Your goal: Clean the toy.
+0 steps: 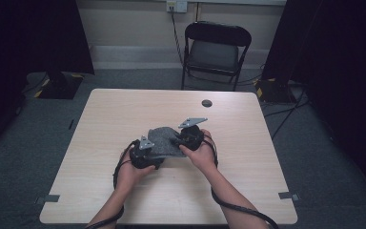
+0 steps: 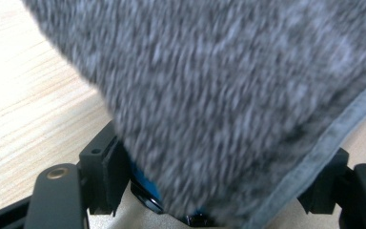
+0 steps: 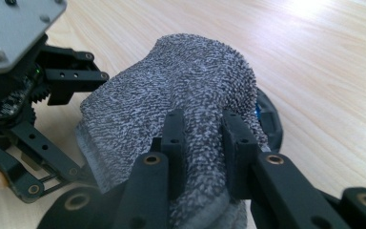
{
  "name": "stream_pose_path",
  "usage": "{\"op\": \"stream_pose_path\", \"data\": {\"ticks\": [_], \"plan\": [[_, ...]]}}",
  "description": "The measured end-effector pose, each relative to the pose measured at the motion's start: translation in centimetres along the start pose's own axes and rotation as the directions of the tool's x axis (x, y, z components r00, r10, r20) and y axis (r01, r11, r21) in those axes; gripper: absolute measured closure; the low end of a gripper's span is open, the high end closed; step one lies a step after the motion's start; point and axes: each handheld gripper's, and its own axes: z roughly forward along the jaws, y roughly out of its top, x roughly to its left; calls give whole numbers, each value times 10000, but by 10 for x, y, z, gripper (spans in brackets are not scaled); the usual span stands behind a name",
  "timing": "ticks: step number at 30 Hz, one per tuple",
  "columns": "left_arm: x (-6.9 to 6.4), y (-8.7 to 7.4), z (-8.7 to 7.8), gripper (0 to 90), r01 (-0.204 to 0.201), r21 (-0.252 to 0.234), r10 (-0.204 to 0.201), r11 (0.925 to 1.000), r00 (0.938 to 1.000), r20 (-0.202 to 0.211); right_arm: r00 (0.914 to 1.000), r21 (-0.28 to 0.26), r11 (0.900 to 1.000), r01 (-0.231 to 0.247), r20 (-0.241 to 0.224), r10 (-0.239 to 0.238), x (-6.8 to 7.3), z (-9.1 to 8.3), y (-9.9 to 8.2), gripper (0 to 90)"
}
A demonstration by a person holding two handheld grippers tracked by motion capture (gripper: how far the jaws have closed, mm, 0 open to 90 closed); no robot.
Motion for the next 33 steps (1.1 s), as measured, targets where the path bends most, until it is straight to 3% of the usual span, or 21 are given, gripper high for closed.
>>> {"op": "stream_pose_path", "data": {"ticks": [15,33], "plan": [[0,0,0,260,8,-6,-8,10000,10000,1,9997,422,9989,182,155,-189,6,17,-6,737],[0,0,0,260,-1,0,1,10000,10000,1,9989,532,9985,-99,465,75,-13,14,-11,736]]}}
